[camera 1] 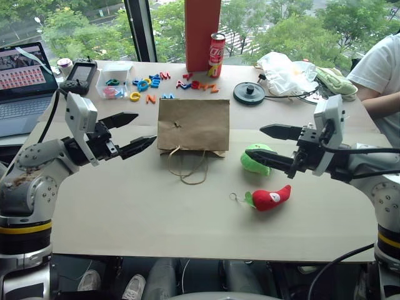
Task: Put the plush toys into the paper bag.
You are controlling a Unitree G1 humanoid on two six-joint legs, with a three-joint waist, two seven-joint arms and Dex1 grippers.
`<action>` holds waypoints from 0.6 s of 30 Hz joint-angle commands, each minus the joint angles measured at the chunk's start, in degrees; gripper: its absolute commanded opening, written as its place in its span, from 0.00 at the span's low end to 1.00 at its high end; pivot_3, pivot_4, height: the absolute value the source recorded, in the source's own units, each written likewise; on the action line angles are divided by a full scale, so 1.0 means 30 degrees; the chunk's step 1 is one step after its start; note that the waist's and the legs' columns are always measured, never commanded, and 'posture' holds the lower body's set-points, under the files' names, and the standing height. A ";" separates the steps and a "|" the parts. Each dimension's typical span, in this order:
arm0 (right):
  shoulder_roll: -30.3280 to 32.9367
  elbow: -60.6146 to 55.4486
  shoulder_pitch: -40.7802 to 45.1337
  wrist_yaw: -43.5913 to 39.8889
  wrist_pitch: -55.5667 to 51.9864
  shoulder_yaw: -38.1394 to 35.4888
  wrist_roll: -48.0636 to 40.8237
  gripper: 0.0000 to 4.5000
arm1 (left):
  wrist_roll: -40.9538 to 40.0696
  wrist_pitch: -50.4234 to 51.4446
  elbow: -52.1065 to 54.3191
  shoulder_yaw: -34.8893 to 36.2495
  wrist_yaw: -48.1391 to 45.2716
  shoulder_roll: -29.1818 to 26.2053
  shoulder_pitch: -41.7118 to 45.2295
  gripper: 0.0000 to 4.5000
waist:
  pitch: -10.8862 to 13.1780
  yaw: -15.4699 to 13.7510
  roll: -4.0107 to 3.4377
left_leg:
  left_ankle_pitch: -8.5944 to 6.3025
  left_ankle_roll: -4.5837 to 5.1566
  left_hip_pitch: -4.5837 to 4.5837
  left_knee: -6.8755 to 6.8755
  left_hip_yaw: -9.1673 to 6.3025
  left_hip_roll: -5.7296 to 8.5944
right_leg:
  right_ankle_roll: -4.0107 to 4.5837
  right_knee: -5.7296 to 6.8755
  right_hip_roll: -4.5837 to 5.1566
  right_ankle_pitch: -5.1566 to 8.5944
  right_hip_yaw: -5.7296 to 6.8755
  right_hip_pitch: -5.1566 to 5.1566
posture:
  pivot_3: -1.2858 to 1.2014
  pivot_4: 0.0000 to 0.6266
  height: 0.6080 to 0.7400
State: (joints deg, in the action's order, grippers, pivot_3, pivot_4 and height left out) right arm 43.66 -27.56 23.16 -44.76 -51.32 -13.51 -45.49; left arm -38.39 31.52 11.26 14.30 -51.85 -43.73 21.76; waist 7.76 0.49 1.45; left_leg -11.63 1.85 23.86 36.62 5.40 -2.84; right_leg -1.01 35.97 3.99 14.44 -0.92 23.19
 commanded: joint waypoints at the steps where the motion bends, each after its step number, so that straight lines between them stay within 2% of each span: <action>1: -0.0054 -0.0267 0.0056 0.0144 0.0559 -0.0189 -0.0224 0.99 | 0.0138 -0.0397 0.0082 0.0235 -0.0282 -0.0273 0.0146 1.00 | 0.0000 0.0000 0.0000 | 0.0000 0.0000 0.0000 0.0000 0.0000 0.0000 | 0.0000 0.0000 0.0000 0.0000 0.0001 0.0000 | 0.52 0.24 0.99; 6: -0.0153 -0.0174 0.0052 0.0338 0.0660 0.0157 0.0018 0.99 | 0.4665 -0.5243 -0.3885 -0.2265 -0.1681 -0.0751 0.0872 1.00 | -0.0001 -0.0021 -0.0002 | 0.0001 0.0000 -0.0007 0.0000 0.0009 0.0016 | 0.0002 0.0006 -0.0008 0.0000 0.0001 0.0000 | 0.52 0.24 0.99; 10: -0.0213 -0.0128 0.0221 0.0637 0.0710 0.0503 0.0171 0.99 | 0.6818 -0.8776 -0.7866 -0.3679 -0.2416 0.0038 0.3090 1.00 | 0.0001 -0.0181 0.0001 | 0.0001 0.0001 0.0004 0.0004 0.0019 0.0010 | 0.0006 0.0003 -0.0003 -0.0001 0.0003 0.0008 | 0.52 0.24 0.99; 18: -0.0342 -0.0545 -0.0034 0.1284 0.0786 0.0828 0.0324 0.99 | 1.2386 -1.9078 -1.5900 -0.7316 -0.2864 0.1731 0.7258 1.00 | -0.0001 -0.0396 0.0001 | -0.0022 0.0040 0.0106 0.0050 0.0018 0.0036 | 0.0002 -0.0022 -0.0007 -0.0002 0.0034 0.0052 | 0.52 0.24 0.99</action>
State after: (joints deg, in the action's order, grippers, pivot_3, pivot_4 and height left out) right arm 42.67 -27.40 23.16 -41.68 -50.61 -10.19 -44.97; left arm -5.34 -17.24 -32.31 -5.73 -61.01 -39.57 40.80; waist 7.76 -0.70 1.46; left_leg -11.70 1.97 24.20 36.78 5.48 -2.73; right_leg -1.01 35.89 3.97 14.44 -0.80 23.35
